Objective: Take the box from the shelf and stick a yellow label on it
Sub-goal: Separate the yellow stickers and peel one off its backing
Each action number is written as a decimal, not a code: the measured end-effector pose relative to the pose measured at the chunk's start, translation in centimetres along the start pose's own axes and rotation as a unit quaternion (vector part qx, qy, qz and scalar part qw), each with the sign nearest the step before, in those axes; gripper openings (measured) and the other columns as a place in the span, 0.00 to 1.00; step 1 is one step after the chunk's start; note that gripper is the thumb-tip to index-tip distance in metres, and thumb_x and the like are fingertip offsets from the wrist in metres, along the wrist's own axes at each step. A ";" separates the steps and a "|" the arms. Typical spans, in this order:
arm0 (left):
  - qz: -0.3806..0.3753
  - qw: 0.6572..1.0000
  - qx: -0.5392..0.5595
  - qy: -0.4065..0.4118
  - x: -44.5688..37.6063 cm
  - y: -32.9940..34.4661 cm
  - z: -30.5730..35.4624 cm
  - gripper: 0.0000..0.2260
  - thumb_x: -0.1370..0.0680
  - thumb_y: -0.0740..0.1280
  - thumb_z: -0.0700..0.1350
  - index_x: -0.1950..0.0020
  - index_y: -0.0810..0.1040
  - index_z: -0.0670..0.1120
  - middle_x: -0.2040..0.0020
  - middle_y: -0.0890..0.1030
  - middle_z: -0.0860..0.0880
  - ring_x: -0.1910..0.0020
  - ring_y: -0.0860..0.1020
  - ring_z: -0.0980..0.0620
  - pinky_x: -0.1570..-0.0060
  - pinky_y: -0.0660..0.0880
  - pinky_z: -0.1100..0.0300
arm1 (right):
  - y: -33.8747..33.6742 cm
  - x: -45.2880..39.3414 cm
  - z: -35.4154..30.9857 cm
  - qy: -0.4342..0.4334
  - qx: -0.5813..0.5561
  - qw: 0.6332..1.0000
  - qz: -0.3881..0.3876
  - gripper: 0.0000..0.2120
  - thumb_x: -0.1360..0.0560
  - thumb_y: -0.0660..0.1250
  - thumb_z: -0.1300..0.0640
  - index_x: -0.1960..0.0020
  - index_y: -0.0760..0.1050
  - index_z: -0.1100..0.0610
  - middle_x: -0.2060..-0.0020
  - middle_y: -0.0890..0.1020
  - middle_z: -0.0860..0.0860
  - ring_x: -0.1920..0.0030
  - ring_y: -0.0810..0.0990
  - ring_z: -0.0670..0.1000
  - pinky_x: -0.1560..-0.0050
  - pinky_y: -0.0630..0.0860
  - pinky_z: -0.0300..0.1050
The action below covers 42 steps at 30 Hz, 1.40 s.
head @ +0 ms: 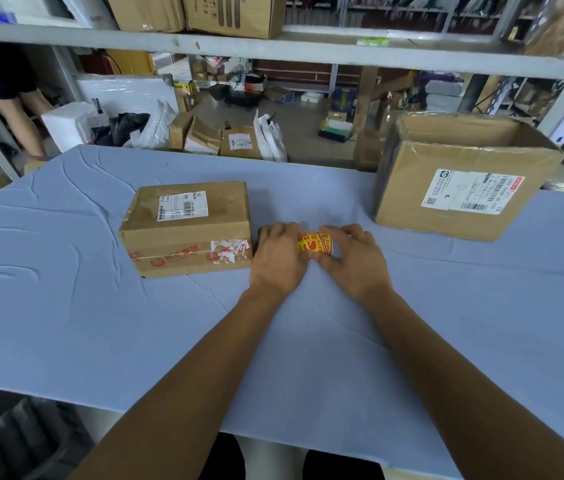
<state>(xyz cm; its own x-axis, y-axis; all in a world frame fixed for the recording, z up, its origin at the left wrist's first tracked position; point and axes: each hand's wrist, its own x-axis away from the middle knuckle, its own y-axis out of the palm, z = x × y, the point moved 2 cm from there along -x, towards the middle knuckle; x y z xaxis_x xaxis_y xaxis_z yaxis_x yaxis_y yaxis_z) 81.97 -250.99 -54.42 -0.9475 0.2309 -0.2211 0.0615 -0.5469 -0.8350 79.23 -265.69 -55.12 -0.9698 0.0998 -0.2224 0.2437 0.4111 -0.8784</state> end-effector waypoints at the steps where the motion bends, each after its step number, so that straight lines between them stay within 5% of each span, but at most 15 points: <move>1: -0.006 1.000 -0.012 0.009 0.0 0.1 0.0 0.18 0.22 0.66 0.47 0.32 0.74 0.47 0.33 0.76 0.46 0.33 0.67 0.41 0.34 0.68 0.51 | 0.0 0.0 0.0 -0.001 0.005 1.000 -0.001 0.23 0.24 0.65 0.43 0.30 0.70 0.45 0.35 0.72 0.53 0.36 0.71 0.57 0.39 0.71 0.52; 13: -0.015 0.998 -0.014 0.065 0.0 0.5 -0.2 0.13 0.19 0.62 0.44 0.38 0.81 0.51 0.36 0.81 0.50 0.28 0.66 0.39 0.31 0.68 0.46 | 0.3 -0.2 0.1 -0.010 0.022 1.000 -0.004 0.18 0.23 0.63 0.42 0.35 0.76 0.43 0.31 0.70 0.49 0.35 0.69 0.57 0.36 0.70 0.54; 19: -0.010 1.000 0.022 0.014 0.0 0.5 -0.4 0.24 0.21 0.64 0.45 0.25 0.66 0.55 0.32 0.77 0.43 0.26 0.67 0.45 0.32 0.70 0.49 | 0.2 -0.3 0.3 -0.013 -0.005 1.000 0.012 0.14 0.24 0.65 0.45 0.40 0.80 0.45 0.35 0.74 0.48 0.39 0.72 0.57 0.40 0.72 0.54; 26: 0.021 0.996 0.077 0.033 0.2 0.1 -0.3 0.23 0.22 0.66 0.46 0.26 0.68 0.51 0.37 0.81 0.46 0.32 0.71 0.44 0.37 0.72 0.51 | -0.2 0.1 0.1 -0.055 -0.027 0.998 0.030 0.13 0.22 0.64 0.47 0.42 0.83 0.48 0.36 0.76 0.49 0.41 0.73 0.55 0.46 0.76 0.51; 31: 0.057 0.990 0.130 0.023 0.5 -0.2 -0.4 0.21 0.20 0.64 0.50 0.27 0.69 0.50 0.39 0.79 0.43 0.38 0.74 0.43 0.40 0.72 0.49 | -1.0 0.9 -0.4 -0.088 -0.066 0.990 0.088 0.12 0.22 0.65 0.51 0.41 0.82 0.46 0.49 0.81 0.51 0.50 0.78 0.55 0.54 0.77 0.49; 35: 0.061 0.967 0.247 0.033 1.4 -1.1 -0.4 0.11 0.22 0.68 0.43 0.40 0.80 0.46 0.52 0.84 0.46 0.51 0.81 0.47 0.49 0.77 0.56 | -1.4 1.8 -1.2 -0.111 -0.065 0.987 0.101 0.13 0.22 0.64 0.49 0.40 0.81 0.48 0.59 0.83 0.52 0.58 0.80 0.55 0.61 0.73 0.45; 39: 0.045 0.948 0.313 0.032 2.1 -1.5 -0.7 0.06 0.23 0.69 0.39 0.48 0.82 0.44 0.57 0.84 0.45 0.57 0.81 0.43 0.56 0.77 0.53 | -1.6 2.7 -1.6 -0.018 -0.246 0.968 0.053 0.18 0.26 0.72 0.55 0.37 0.78 0.53 0.55 0.83 0.46 0.60 0.78 0.47 0.56 0.72 0.30; 42: 0.005 0.933 0.357 0.046 3.4 -2.1 -0.8 0.10 0.23 0.68 0.33 0.45 0.80 0.43 0.54 0.83 0.45 0.59 0.80 0.50 0.57 0.78 0.64 | -1.7 3.9 -1.8 0.039 -0.338 0.940 0.038 0.18 0.27 0.72 0.59 0.38 0.78 0.52 0.55 0.84 0.48 0.56 0.80 0.47 0.54 0.72 0.29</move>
<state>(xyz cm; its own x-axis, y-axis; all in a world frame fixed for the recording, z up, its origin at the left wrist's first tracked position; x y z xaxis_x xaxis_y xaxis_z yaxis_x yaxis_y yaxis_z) 78.90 -248.43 -53.84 -0.9149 0.2736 -0.2969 -0.1863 -0.9385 -0.2908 74.98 -264.33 -53.73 -0.9535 0.2080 -0.2181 0.2801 0.8789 -0.3862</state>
